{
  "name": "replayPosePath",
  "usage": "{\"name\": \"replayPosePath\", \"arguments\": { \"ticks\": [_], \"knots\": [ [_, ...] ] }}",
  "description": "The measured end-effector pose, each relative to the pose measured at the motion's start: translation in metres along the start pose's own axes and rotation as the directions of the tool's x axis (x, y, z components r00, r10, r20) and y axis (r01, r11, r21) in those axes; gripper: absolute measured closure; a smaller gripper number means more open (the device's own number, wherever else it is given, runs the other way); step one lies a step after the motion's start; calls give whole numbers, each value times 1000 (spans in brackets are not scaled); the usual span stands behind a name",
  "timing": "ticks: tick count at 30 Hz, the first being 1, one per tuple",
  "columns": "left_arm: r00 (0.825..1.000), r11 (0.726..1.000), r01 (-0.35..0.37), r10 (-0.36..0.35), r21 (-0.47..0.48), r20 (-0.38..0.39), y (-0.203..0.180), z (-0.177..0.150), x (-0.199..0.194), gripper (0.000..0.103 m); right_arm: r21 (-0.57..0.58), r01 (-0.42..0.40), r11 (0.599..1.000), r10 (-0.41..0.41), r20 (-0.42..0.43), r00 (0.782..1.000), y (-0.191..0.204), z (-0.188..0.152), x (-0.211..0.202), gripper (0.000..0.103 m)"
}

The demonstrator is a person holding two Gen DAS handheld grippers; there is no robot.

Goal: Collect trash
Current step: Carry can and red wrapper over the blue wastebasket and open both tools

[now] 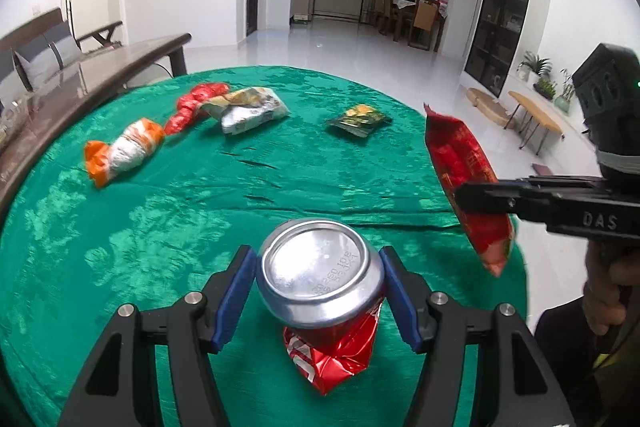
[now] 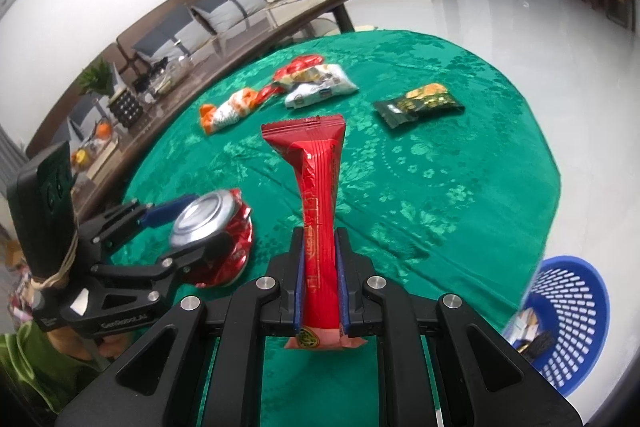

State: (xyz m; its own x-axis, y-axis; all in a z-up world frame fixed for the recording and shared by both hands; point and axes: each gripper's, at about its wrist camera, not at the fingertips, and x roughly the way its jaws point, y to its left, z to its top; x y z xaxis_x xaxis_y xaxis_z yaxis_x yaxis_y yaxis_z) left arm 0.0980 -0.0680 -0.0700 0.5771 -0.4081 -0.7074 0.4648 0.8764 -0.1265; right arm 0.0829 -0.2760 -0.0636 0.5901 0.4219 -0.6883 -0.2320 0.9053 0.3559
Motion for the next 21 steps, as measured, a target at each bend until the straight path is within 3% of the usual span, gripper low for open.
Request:
{"name": "replayPosePath", "arguments": {
  "ticks": [5,9,12,16,21],
  "knots": [
    [997,996,81,-80,25,-11,-34,9,0,39,57,54,997,-56,45,997,-31,1,-29,90],
    [985,984,171,-170,57,-21,-76,25,5,39,107,146,983,-153,54,987,-74,-1,-65,90],
    [971,965,238,-234,110,-43,-123,38,16,39,135,229,964,-233,15,972,-111,-6,-85,90],
    [955,938,294,-282,186,-88,-186,48,41,39,163,354,921,-347,-69,935,-173,-18,-95,90],
    [937,919,339,-312,200,-155,-237,55,93,39,262,399,878,-379,-126,917,-237,-44,-95,90]
  ]
}}
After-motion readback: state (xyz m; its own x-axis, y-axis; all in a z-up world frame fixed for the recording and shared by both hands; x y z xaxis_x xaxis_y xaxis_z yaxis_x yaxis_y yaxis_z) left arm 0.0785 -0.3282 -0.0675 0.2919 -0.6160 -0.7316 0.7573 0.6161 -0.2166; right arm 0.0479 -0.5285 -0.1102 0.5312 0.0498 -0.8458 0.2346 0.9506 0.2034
